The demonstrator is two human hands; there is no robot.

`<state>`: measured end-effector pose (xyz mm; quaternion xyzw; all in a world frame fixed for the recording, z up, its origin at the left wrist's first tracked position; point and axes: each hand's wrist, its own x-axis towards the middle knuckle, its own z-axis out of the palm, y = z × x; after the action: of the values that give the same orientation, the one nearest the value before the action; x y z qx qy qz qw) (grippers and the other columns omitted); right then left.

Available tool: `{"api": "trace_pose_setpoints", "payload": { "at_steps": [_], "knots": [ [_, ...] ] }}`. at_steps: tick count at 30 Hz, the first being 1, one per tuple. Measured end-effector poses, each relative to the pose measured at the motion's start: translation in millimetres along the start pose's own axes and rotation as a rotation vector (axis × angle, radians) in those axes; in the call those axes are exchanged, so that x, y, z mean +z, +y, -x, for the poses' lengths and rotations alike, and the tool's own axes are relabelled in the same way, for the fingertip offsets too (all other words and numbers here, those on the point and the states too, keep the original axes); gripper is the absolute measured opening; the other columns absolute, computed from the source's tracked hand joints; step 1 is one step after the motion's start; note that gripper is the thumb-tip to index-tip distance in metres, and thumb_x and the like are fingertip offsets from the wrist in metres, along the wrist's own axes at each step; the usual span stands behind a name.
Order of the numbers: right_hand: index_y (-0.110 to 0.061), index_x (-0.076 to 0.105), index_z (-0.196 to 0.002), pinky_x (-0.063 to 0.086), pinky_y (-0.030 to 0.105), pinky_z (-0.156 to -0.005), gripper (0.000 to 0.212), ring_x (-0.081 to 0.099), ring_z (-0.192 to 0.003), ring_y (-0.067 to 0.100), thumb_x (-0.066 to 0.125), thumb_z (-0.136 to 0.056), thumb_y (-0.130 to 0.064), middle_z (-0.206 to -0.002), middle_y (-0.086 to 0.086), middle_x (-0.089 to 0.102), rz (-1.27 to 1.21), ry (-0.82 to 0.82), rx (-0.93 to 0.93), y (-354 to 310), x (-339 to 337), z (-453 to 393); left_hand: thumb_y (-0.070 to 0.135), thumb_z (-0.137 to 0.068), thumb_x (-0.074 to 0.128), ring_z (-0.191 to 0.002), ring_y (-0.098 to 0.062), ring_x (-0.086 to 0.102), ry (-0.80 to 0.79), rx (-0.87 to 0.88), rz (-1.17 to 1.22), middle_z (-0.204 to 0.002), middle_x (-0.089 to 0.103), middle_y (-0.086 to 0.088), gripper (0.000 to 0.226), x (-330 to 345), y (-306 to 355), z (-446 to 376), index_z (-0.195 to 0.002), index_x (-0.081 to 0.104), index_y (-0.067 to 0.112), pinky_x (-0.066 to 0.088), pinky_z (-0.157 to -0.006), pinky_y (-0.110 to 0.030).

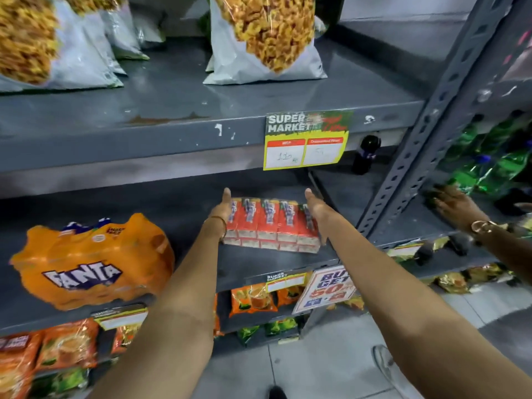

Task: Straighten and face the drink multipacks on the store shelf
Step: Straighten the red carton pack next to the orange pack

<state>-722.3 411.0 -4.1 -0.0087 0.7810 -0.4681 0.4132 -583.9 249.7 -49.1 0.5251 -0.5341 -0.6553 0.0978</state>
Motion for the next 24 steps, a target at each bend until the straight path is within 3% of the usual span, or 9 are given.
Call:
{"api": "trace_pose_setpoints", "payload": {
  "at_steps": [3, 5, 8, 10, 14, 18, 21, 22, 24],
  "knots": [
    [-0.01, 0.053, -0.131, 0.046, 0.045, -0.104, 0.081, 0.063, -0.115, 0.035, 0.029, -0.085, -0.073, -0.118, 0.013, 0.066, -0.054, 0.033, -0.03, 8, 5, -31, 0.073, -0.085, 0.025, -0.053, -0.022, 0.067, 0.074, 0.051, 0.037, -0.045, 0.064, -0.004, 0.072, 4, -8, -1, -0.058, 0.054, 0.014, 0.058, -0.078, -0.038],
    [-0.009, 0.053, -0.131, 0.05, 0.044, -0.098, 0.086, 0.066, -0.105, 0.035, 0.032, -0.079, -0.075, -0.114, 0.01, 0.067, -0.124, 0.094, -0.058, 12, 6, -42, 0.072, -0.086, 0.025, -0.06, -0.023, 0.066, 0.132, 0.099, 0.044, -0.056, 0.062, -0.005, 0.07, 6, -12, 6, -0.065, 0.057, 0.013, 0.058, -0.078, -0.037],
    [-0.005, 0.046, -0.139, 0.044, 0.041, -0.102, 0.077, 0.056, -0.119, 0.035, 0.034, -0.09, -0.062, -0.129, 0.012, 0.058, -0.214, 0.21, -0.091, 3, 6, 6, 0.064, -0.092, 0.024, -0.063, -0.018, 0.064, 0.21, 0.216, 0.107, -0.064, 0.06, -0.003, 0.061, 3, -17, 23, -0.078, 0.056, 0.013, 0.051, -0.064, -0.027],
    [-0.004, 0.043, -0.14, 0.039, 0.044, -0.106, 0.072, 0.05, -0.125, 0.036, 0.036, -0.091, -0.057, -0.139, 0.016, 0.052, -0.269, 0.276, -0.131, 4, 4, 10, 0.063, -0.091, 0.028, -0.075, -0.022, 0.067, 0.233, 0.291, 0.191, -0.074, 0.062, -0.003, 0.054, -3, -24, 28, -0.09, 0.053, 0.016, 0.055, -0.076, -0.034],
    [-0.005, 0.049, -0.134, 0.04, 0.044, -0.104, 0.064, 0.051, -0.123, 0.036, 0.035, -0.093, -0.052, -0.136, 0.019, 0.053, -0.35, 0.337, -0.213, 12, 4, 22, 0.061, -0.089, 0.034, -0.086, -0.021, 0.062, 0.249, 0.323, 0.278, -0.082, 0.063, 0.0, 0.042, -14, -37, 35, -0.077, 0.05, 0.025, 0.047, -0.1, -0.046],
    [0.0, 0.045, -0.136, 0.04, 0.043, -0.104, 0.063, 0.05, -0.124, 0.038, 0.032, -0.097, -0.048, -0.138, 0.023, 0.051, -0.338, 0.359, -0.179, 23, 4, 32, 0.067, -0.088, 0.026, -0.099, -0.029, 0.061, 0.287, 0.265, 0.208, -0.095, 0.066, -0.008, 0.053, -21, -47, 40, -0.076, 0.053, 0.024, 0.044, -0.1, -0.047],
    [0.0, 0.032, -0.143, 0.038, 0.045, -0.106, 0.067, 0.046, -0.13, 0.04, 0.034, -0.097, -0.049, -0.145, 0.025, 0.042, -0.414, 0.325, -0.073, 20, 12, 44, 0.069, -0.088, 0.02, -0.121, -0.027, 0.053, 0.276, 0.248, 0.197, -0.124, 0.06, -0.008, 0.068, -25, -24, 55, -0.119, 0.056, 0.02, 0.035, -0.107, -0.048],
    [-0.002, 0.033, -0.143, 0.041, 0.045, -0.104, 0.067, 0.048, -0.128, 0.04, 0.035, -0.096, -0.05, -0.144, 0.024, 0.044, -0.474, 0.276, -0.039, 19, 17, 46, 0.068, -0.089, 0.018, -0.121, -0.017, 0.056, 0.242, 0.252, 0.198, -0.128, 0.059, -0.007, 0.074, -24, -16, 60, -0.135, 0.046, 0.018, 0.03, -0.112, -0.048],
    [-0.008, 0.043, -0.137, 0.05, 0.046, -0.097, 0.064, 0.06, -0.116, 0.036, 0.033, -0.094, -0.054, -0.133, 0.019, 0.057, -0.611, 0.085, -0.024, 18, 32, 48, 0.06, -0.095, 0.014, -0.069, 0.012, 0.067, 0.174, 0.251, 0.133, -0.082, 0.074, 0.004, 0.068, -24, -10, 62, -0.138, 0.042, 0.016, 0.029, -0.111, -0.039]
  ]
}}
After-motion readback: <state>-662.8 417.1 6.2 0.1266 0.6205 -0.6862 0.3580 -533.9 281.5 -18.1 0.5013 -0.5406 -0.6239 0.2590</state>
